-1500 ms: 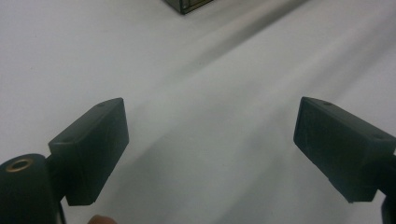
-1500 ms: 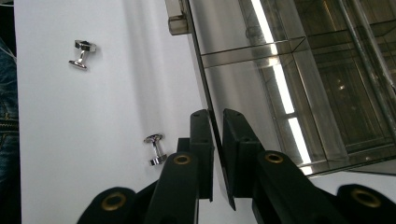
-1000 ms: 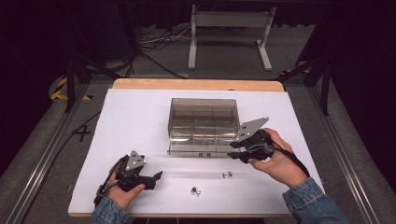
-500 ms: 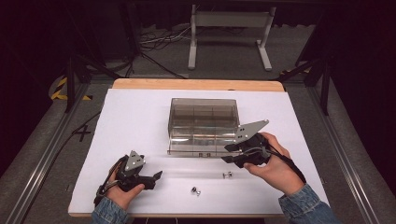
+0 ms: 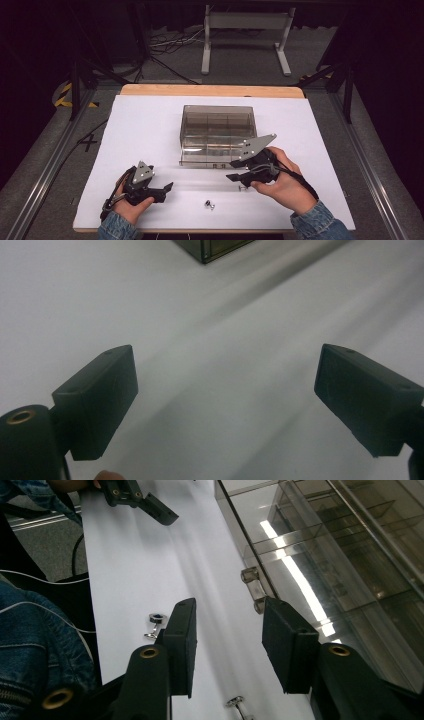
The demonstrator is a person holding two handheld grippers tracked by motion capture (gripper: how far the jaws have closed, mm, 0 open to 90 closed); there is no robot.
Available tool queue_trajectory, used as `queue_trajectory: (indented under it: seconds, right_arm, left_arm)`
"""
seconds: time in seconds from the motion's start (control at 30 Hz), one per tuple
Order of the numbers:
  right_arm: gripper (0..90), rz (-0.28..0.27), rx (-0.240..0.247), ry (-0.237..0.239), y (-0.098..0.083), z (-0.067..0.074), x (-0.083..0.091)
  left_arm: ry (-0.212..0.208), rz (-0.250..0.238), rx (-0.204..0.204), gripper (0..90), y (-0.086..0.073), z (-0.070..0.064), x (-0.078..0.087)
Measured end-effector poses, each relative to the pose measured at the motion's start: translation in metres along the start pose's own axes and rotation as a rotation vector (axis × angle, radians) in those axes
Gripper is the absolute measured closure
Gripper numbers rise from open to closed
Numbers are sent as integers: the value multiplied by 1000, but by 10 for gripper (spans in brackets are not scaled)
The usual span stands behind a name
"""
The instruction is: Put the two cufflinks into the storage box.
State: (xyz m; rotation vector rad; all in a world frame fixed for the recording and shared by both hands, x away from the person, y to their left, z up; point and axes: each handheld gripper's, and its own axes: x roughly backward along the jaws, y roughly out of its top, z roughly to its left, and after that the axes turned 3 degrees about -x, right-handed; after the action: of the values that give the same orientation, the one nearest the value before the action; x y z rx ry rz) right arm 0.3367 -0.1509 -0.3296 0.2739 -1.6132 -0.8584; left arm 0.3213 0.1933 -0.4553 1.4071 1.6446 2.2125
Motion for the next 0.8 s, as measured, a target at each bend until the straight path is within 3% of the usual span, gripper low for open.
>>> queue_trajectory:
  seconds: [0.4, 0.8]
  right_arm:
    - [586, 3, 7, 46, 3, 14, -21]
    - [584, -14, -46, 110, -4, 28, -52]
  left_arm:
    - [-3, 4, 6, 112, 0, -2, -1]
    - [-1, 1, 6, 112, -1, -1, 0]
